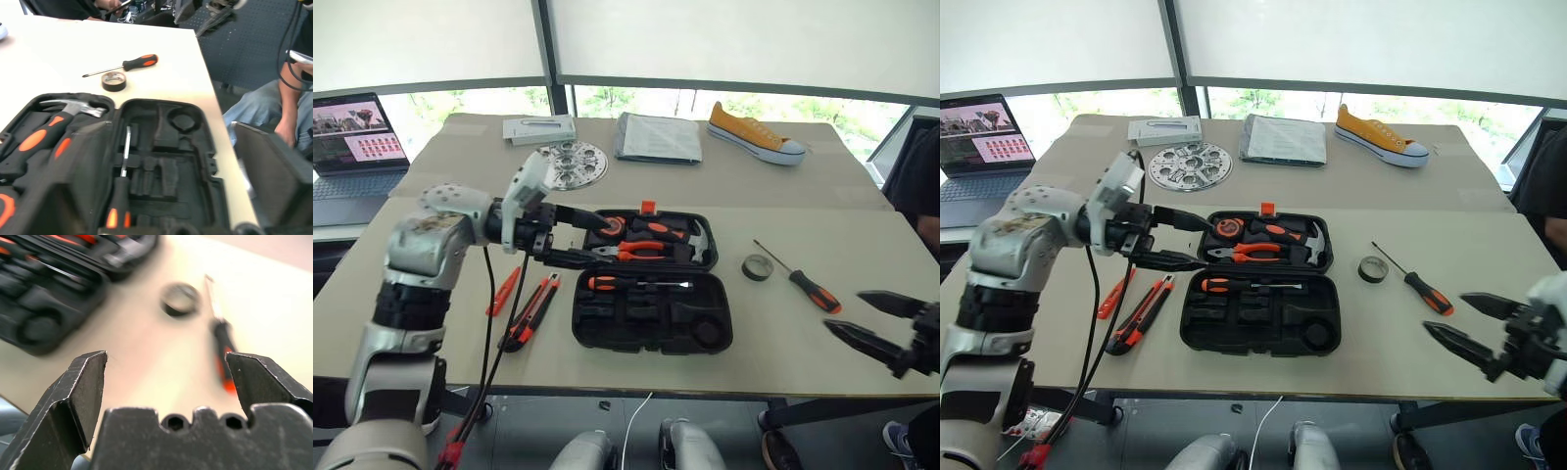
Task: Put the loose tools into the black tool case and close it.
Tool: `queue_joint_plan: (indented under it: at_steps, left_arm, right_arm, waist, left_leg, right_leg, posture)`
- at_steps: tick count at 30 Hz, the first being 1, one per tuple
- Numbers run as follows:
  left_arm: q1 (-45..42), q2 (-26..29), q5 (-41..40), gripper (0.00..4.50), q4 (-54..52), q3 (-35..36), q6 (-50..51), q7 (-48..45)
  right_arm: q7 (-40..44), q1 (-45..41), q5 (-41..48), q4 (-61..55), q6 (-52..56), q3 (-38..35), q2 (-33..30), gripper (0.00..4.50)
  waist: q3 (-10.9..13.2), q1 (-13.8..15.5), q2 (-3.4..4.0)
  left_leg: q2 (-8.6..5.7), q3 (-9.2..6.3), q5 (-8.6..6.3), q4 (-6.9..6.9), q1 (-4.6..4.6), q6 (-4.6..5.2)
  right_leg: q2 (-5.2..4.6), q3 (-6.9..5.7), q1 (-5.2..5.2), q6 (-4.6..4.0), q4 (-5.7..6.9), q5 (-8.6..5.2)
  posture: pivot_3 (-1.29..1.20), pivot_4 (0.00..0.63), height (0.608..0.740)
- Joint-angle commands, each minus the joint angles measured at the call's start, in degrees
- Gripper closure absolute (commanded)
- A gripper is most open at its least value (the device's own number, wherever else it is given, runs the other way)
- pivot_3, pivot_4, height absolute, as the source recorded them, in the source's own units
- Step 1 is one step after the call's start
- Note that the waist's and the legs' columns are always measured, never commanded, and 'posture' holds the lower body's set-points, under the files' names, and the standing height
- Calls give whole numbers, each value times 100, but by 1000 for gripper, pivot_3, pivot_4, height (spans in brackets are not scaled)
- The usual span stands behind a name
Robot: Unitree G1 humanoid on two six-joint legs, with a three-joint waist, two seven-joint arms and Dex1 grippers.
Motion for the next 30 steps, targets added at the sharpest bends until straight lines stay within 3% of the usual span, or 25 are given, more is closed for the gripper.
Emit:
queue_joint_plan:
  at_steps: [1,6,13,20,23,30]
  left_arm:
    - [80,188,-127,29,-375,-62,-122,-152]
    - [175,330,-29,29,-408,-243,-358,-269]
    - [240,411,114,29,-475,-444,-715,-245]
    - [286,430,69,29,-545,-471,-684,-125]
    - [328,469,79,0,-562,-475,-678,-111]
    - [527,686,97,0,-492,-379,-687,-119]
  right_arm:
    - [18,-293,-328,495,-383,150,-137,0]
    - [-88,-1107,-787,1234,-728,993,-242,0]
    - [-343,-3071,-1775,3105,-1198,2805,-41,0]
    - [-368,-3903,-1961,4105,-1304,3314,322,0]
    - [-301,-3969,-2018,4269,-1419,3416,371,752]
    - [-499,-4070,-1958,4322,-1493,3137,292,3124]
  waist:
    - [0,-7,1]
    - [0,-118,3]
    - [0,-178,5]
    - [0,-141,12]
    - [-1,-145,13]
    - [-2,-162,15]
  left_leg:
    - [0,4,0,-2,1,-1]
    - [2,8,2,-9,7,-4]
    - [1,15,2,-7,4,-3]
    - [0,9,3,-8,-8,-3]
    - [0,9,3,-8,-8,-3]
    - [2,9,3,-9,-5,-3]
  right_leg:
    - [-1,2,-1,0,1,0]
    - [-1,5,-1,-6,2,3]
    - [-5,4,-4,-13,-3,8]
    - [-6,-1,-14,-14,-5,9]
    - [-7,-2,-14,-13,-6,10]
    - [-3,0,-14,-14,-2,10]
  posture:
    - [0,150,740]
    - [0,150,740]
    - [0,150,740]
    - [0,150,740]
    - [0,150,740]
    - [0,150,740]
